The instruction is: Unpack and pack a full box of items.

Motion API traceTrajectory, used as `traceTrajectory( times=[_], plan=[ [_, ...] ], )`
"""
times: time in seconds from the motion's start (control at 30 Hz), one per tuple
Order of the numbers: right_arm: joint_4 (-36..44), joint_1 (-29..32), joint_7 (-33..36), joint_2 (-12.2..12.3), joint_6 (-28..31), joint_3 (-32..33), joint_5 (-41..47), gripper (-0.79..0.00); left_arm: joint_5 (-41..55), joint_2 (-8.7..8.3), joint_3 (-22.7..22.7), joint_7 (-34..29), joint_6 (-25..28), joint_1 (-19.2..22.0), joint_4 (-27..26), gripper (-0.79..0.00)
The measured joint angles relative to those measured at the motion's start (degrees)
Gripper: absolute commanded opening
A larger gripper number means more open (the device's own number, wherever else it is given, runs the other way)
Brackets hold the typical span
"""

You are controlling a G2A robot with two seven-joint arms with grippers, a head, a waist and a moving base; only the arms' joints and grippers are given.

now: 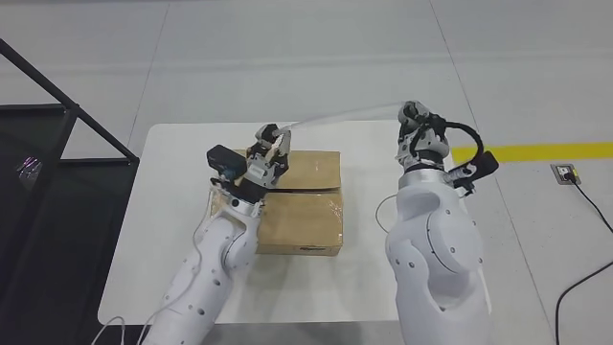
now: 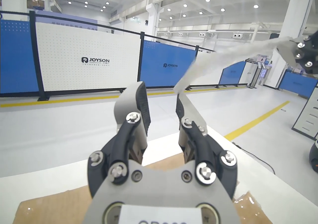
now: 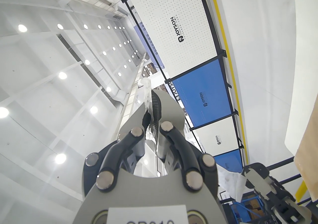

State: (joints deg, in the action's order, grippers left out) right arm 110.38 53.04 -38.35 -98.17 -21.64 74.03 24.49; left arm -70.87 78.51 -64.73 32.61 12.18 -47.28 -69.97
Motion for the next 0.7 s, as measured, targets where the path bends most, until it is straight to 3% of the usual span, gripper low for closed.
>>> traceTrajectory(
  times=[0.1,0.33,0.7],
  plan=[
    [-0.3,-0.48,-1.38,-0.21,-1.9,0.42,1.13,-0.785,-4.26,-0.11,0.32,2.18,-0.31,-0.38,0.17,-0.443],
    [-2.52,-2.24,-2.48,-0.2,-10.59,0.12,-2.25,-0.785,-2.99,0.09,-0.33,3.35,0.12,-0.52,-0.09,-0.456],
    [-3.28,-2.35,-2.77,-0.3,-11.1,0.11,-4.22,-0.785,-1.11,0.27,-1.15,3.06,2.16,-1.65,-0.62,-0.456]
  ],
)
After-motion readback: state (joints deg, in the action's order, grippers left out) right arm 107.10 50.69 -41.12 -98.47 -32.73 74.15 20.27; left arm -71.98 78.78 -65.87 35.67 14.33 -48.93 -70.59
